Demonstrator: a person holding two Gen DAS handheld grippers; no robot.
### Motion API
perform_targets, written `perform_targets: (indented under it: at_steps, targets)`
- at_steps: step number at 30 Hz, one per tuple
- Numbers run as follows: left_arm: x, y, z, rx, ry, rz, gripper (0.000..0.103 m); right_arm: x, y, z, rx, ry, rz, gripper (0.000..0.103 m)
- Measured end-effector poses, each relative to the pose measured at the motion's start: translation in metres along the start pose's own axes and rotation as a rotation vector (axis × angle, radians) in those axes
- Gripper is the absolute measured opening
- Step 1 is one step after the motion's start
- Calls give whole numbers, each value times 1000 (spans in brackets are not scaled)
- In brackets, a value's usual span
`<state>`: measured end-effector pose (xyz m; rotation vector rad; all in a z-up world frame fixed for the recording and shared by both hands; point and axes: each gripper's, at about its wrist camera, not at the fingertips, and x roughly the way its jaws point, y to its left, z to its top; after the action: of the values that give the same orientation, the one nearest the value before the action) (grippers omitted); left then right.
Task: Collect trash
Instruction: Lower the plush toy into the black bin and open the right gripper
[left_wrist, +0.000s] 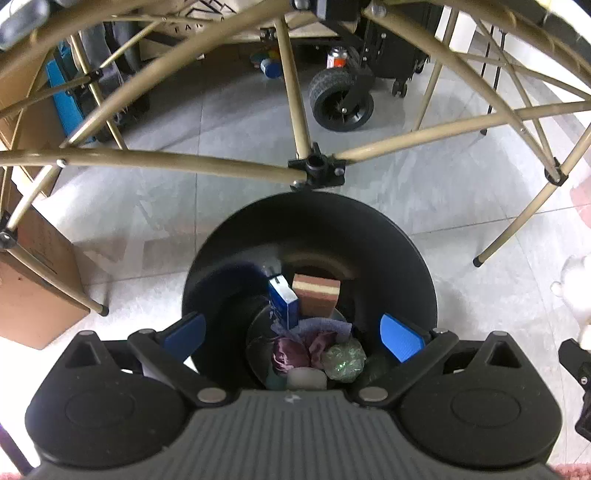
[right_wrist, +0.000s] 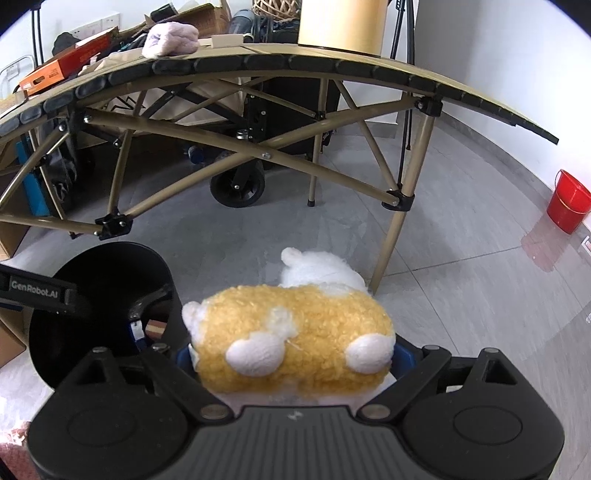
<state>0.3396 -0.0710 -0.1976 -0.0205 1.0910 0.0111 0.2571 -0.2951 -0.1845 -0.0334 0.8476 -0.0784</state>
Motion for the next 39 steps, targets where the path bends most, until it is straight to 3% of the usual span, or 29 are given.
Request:
perform_targets:
  at_steps: [21, 39]
  targets:
    - [-60, 63, -6, -45, -121, 24, 103, -22, 77, 25, -102, -78, 118, 94]
    - [-83, 154, -14, -220, -101, 156, 103, -2, 171, 32, -224, -40, 205, 94]
